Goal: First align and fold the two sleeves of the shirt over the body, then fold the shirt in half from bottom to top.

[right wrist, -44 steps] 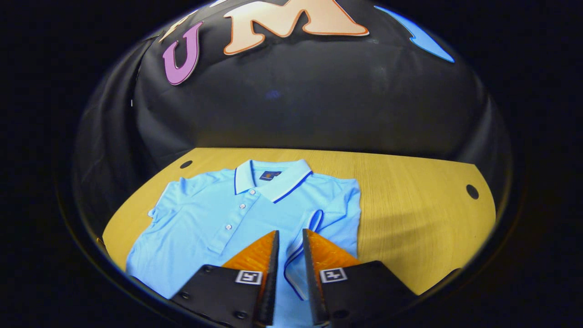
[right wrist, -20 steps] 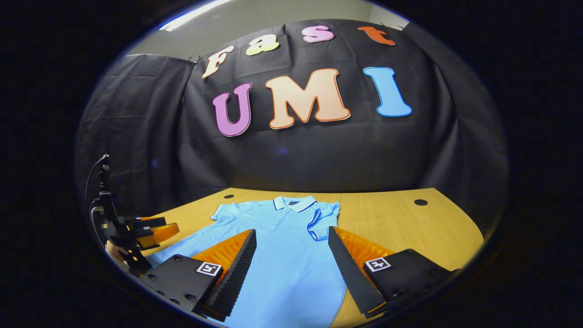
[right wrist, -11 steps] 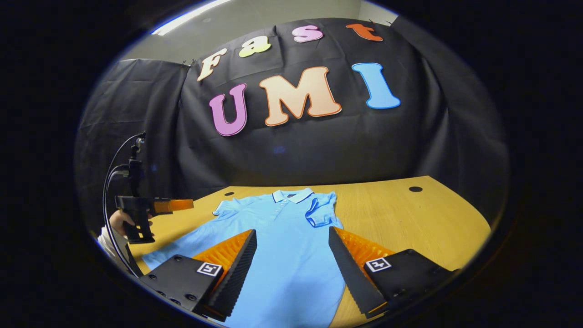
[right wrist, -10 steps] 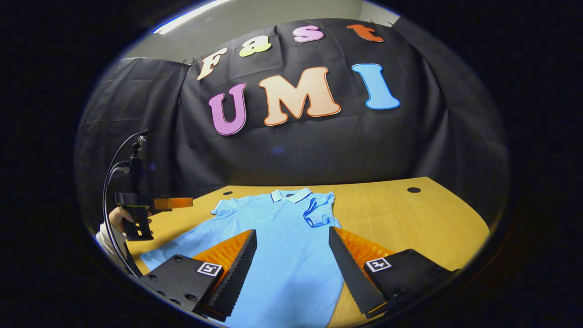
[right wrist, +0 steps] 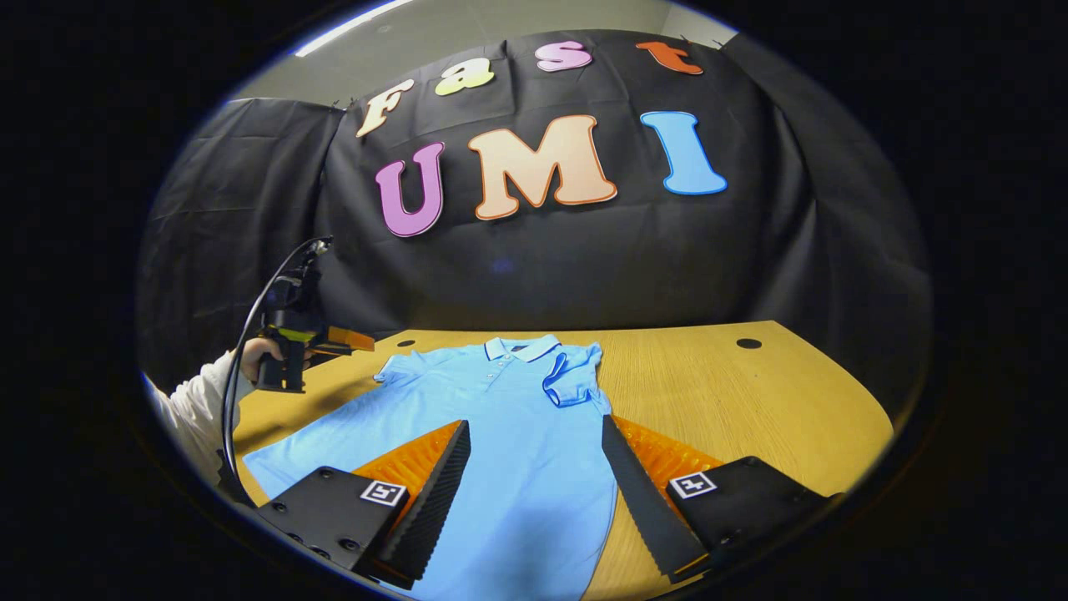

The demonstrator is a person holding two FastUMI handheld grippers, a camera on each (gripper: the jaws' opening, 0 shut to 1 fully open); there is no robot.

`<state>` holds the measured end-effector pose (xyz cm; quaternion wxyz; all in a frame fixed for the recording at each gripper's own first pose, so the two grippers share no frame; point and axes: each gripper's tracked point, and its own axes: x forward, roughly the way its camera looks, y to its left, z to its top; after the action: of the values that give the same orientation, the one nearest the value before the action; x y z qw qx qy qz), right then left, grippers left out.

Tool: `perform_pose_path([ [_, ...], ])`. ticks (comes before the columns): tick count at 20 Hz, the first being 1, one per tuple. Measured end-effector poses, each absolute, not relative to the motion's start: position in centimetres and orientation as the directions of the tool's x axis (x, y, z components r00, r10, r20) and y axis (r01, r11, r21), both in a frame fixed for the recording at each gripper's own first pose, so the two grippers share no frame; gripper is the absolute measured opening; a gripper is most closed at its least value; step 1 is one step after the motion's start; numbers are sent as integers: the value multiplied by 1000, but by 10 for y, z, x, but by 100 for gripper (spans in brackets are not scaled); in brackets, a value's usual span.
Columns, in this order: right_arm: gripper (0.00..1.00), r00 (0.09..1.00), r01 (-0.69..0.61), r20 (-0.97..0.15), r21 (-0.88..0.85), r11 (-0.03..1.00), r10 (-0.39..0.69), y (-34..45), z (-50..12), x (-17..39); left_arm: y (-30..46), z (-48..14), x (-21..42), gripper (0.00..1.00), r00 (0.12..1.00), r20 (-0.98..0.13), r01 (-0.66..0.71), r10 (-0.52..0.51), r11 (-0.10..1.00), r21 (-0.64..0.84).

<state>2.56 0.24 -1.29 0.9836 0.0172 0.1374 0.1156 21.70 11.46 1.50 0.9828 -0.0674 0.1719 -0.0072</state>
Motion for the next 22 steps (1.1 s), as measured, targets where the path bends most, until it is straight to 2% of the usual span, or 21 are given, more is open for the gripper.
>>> perform_pose_path([
  [6,98,924,-229,-289,103,968,249,2,-17,21,122,-11,252,94,905,-425,-44,-9,992,-114],
  [15,98,925,-212,-294,120,970,238,-6,-19,21,132,-41,266,90,868,-495,-63,37,997,-36],
  [21,98,923,-208,-300,137,969,240,-8,-20,20,124,-41,270,80,869,-495,-26,6,999,-32],
  [22,98,924,-205,-299,138,969,238,-8,-20,21,123,-42,272,72,870,-494,-21,1,999,-34],
])
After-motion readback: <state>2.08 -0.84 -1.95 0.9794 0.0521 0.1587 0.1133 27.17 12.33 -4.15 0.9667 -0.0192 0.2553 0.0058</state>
